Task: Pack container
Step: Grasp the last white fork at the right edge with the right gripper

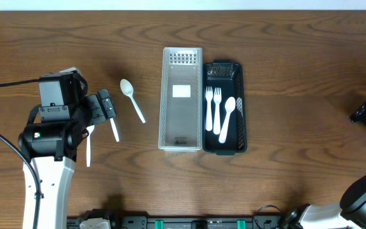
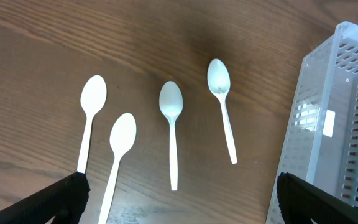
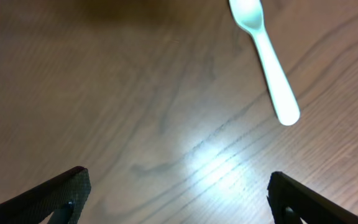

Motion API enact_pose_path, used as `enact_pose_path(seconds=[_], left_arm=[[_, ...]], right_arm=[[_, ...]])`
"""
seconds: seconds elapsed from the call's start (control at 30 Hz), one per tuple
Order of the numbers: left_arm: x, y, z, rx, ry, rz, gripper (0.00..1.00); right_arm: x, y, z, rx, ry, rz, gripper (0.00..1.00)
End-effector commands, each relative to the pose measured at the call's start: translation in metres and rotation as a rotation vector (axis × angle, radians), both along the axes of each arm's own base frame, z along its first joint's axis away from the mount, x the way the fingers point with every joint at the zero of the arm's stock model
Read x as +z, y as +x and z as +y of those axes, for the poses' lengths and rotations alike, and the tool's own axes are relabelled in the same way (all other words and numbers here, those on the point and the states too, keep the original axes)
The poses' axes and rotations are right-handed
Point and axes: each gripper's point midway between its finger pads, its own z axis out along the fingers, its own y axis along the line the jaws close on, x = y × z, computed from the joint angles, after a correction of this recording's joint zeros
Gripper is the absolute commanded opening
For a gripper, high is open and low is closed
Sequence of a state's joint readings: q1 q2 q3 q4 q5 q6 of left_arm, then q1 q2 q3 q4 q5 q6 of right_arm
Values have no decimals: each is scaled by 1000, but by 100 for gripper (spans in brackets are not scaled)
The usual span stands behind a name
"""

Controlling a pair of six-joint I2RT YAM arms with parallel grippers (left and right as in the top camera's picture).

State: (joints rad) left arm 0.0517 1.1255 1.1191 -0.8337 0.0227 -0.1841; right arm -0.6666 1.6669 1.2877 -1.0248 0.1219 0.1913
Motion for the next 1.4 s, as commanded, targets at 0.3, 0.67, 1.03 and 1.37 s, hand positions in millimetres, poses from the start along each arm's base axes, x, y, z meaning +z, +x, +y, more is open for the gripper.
enact_pose_path(seconds=[0.3,0.67,1.03,1.37], left_arm=[[6,1,2,14,1,-16,98],[6,1,2,14,1,-15,98],[6,1,2,14,1,-16,98],[6,1,2,14,1,-16,98]], right_arm=[[-17,-5,-48,35,-95,-96,99],[-62,-20,-77,107,-4,-113,99],[-83,-19,-91,183,-2,-128,98],[-112,-19,-89,191,48,-108,98]])
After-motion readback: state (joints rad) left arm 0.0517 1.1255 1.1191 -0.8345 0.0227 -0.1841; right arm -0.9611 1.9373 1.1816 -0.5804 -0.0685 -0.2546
